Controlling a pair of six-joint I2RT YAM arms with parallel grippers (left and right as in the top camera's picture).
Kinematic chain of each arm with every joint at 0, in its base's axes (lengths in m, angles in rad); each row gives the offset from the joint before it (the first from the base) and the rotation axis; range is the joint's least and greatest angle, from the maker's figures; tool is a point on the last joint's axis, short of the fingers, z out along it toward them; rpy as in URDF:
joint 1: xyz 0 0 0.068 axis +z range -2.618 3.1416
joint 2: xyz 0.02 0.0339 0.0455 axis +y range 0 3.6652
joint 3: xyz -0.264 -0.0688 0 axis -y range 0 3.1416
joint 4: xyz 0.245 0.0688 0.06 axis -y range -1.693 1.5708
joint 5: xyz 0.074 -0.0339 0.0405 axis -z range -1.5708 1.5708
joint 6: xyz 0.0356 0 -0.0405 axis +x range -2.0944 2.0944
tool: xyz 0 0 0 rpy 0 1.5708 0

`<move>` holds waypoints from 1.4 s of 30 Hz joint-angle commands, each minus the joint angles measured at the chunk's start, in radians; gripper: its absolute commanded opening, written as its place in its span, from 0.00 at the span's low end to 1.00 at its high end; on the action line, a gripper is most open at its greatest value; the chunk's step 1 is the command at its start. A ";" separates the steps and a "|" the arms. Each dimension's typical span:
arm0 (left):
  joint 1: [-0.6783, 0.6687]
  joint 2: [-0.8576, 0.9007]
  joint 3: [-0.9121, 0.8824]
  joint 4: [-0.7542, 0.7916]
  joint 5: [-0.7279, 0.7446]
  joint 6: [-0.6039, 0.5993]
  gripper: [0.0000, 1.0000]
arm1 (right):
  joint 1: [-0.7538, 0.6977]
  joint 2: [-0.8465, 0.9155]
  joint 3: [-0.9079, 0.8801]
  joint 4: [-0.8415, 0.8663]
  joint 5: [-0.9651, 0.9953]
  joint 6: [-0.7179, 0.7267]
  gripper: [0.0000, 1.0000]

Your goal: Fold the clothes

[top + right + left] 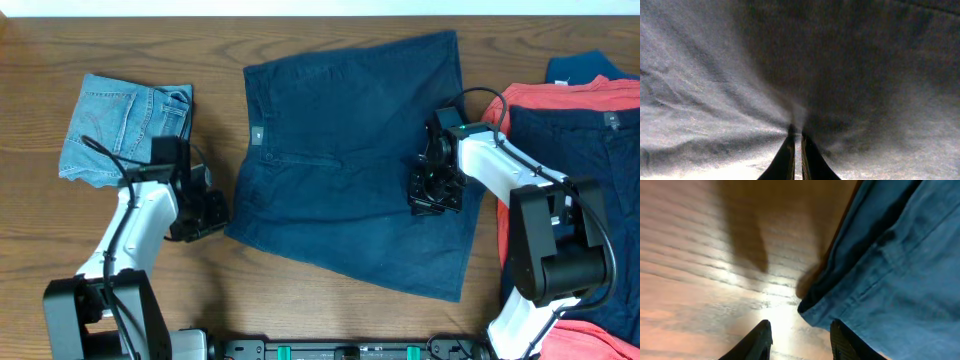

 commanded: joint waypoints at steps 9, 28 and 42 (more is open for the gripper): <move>0.002 0.003 -0.101 0.120 0.023 0.006 0.19 | -0.002 0.049 -0.044 0.004 0.172 0.018 0.08; 0.002 0.003 -0.029 -0.012 0.083 0.063 0.43 | -0.004 0.049 -0.044 0.003 0.198 0.018 0.08; 0.000 0.011 -0.116 0.090 0.101 0.001 0.28 | -0.005 0.050 -0.044 0.003 0.198 0.019 0.09</move>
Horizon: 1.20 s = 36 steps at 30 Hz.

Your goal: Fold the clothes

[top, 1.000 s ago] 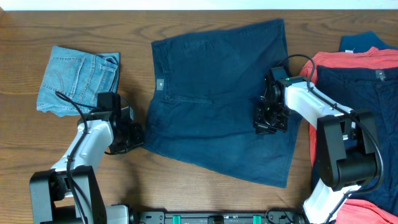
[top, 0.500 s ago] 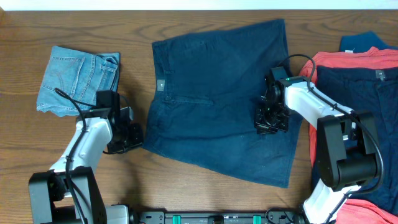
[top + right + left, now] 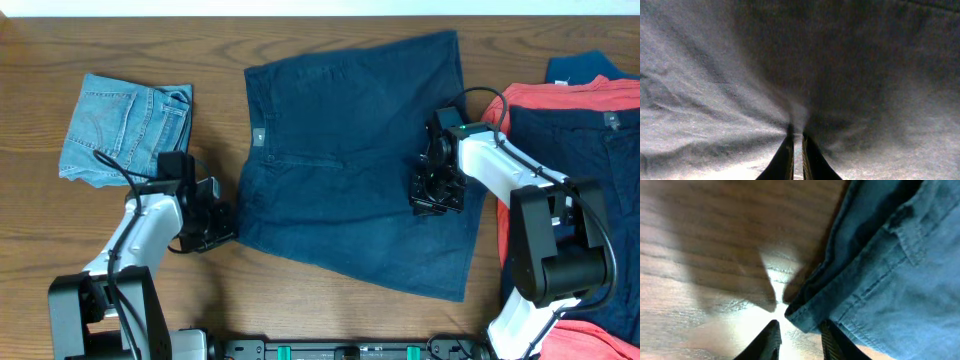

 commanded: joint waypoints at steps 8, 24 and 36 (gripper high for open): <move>0.000 0.028 -0.010 0.073 -0.093 -0.005 0.06 | -0.005 0.053 -0.044 0.013 0.171 0.016 0.09; 0.000 0.024 0.198 -0.006 -0.285 -0.001 0.10 | -0.006 0.052 -0.044 0.009 0.182 0.016 0.09; -0.001 0.039 0.093 -0.045 0.039 0.022 0.62 | -0.026 -0.040 -0.029 0.012 0.042 -0.116 0.22</move>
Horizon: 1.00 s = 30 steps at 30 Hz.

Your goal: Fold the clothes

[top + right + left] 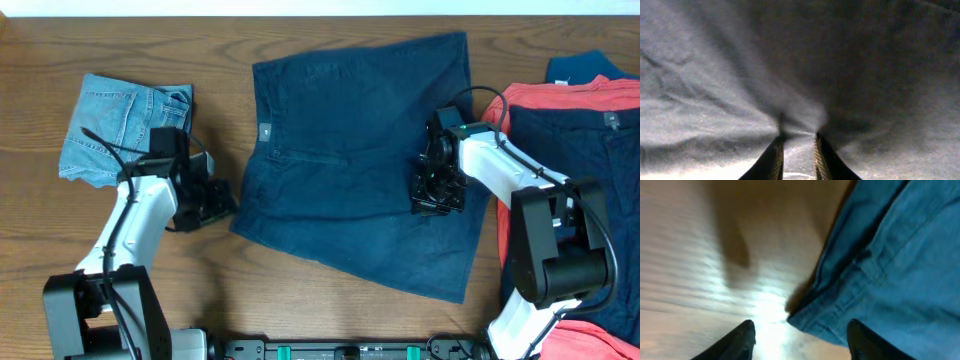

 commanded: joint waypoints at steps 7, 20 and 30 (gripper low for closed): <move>0.002 0.031 -0.122 0.097 0.072 -0.024 0.63 | -0.032 -0.244 -0.025 0.056 -0.024 -0.089 0.30; 0.003 0.032 -0.137 0.195 0.098 -0.081 0.05 | -0.033 -0.373 -0.027 0.030 0.003 0.024 0.32; 0.094 0.030 -0.137 0.061 -0.116 -0.211 0.06 | -0.090 -0.365 -0.085 -0.009 0.108 0.120 0.29</move>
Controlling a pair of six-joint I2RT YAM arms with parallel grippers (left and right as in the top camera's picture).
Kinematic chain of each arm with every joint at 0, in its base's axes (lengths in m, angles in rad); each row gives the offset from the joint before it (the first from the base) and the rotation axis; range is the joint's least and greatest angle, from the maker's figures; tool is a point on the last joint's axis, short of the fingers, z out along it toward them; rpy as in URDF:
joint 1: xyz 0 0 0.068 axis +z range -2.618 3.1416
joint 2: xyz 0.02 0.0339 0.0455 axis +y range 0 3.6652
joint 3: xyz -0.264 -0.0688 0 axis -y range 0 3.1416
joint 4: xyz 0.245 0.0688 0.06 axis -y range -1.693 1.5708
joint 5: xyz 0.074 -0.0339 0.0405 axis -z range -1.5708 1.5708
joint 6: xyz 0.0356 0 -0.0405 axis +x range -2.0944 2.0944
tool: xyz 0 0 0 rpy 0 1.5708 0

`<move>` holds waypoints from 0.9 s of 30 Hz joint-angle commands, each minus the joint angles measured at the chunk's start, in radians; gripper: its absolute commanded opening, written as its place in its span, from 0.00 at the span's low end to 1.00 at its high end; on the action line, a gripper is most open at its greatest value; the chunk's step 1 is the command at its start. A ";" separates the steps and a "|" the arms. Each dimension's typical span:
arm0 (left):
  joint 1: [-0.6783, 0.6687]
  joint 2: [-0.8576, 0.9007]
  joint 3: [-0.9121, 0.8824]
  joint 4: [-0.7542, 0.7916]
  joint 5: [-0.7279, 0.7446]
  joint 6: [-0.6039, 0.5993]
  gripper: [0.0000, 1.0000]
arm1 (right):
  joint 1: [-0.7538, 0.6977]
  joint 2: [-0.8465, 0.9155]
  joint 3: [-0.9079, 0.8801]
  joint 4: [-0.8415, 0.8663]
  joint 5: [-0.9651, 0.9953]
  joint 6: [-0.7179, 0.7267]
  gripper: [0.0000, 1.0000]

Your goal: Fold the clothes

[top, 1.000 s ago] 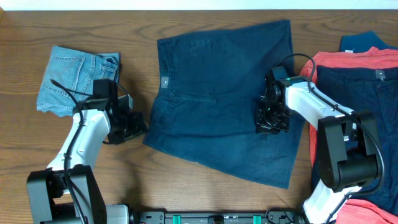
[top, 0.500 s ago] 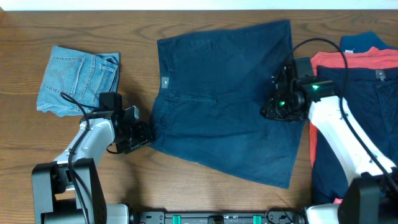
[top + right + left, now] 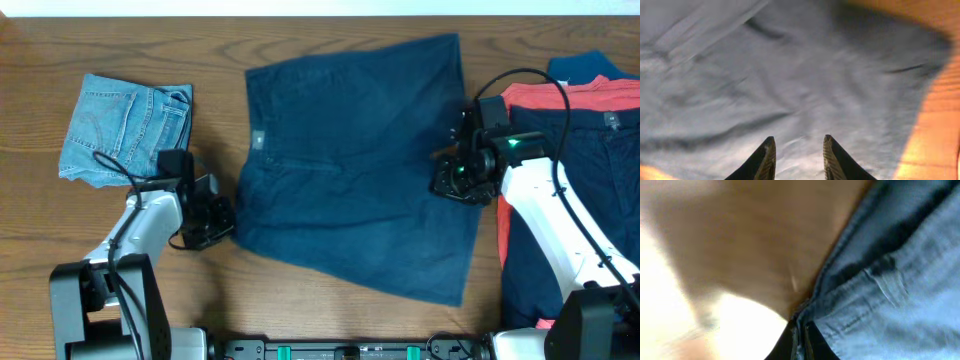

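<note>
Dark blue shorts [image 3: 350, 160] lie spread flat in the middle of the table. My left gripper [image 3: 214, 222] sits at their lower left corner. In the left wrist view its fingers [image 3: 801, 335] are shut on the hem of the shorts [image 3: 890, 290]. My right gripper [image 3: 455, 182] hovers over the shorts' right side near the edge. In the right wrist view it [image 3: 797, 152] is open, with the shorts' cloth [image 3: 765, 75] below and nothing between the fingers.
A folded light denim piece [image 3: 125, 125] lies at the back left. A pile of clothes sits at the right edge, with a coral garment [image 3: 525, 98] and a navy one [image 3: 575, 145] on top. Bare wooden table [image 3: 300, 300] runs along the front.
My left gripper, open beside the shorts' corner before, is now shut on that corner hem. My right gripper has opened wider and moved right toward the shorts' right edge.
At first my right gripper was shut, pinching the shorts' cloth, while my left gripper stood open at the lower left corner. The left fingers then stood closer about the hem, then wide apart, as the right loosened. Now the left grips the corner and the right is free.
</note>
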 commanded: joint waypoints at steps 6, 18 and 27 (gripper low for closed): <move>0.187 0.006 -0.006 -0.065 -0.129 -0.126 0.06 | -0.033 0.005 -0.140 0.008 0.035 0.034 0.31; 0.199 0.006 -0.006 -0.079 -0.129 -0.107 0.06 | -0.033 0.005 -0.370 0.371 -0.032 0.015 0.33; 0.199 0.006 -0.006 -0.059 -0.032 -0.108 0.08 | -0.045 0.007 -0.432 0.566 0.190 0.084 0.01</move>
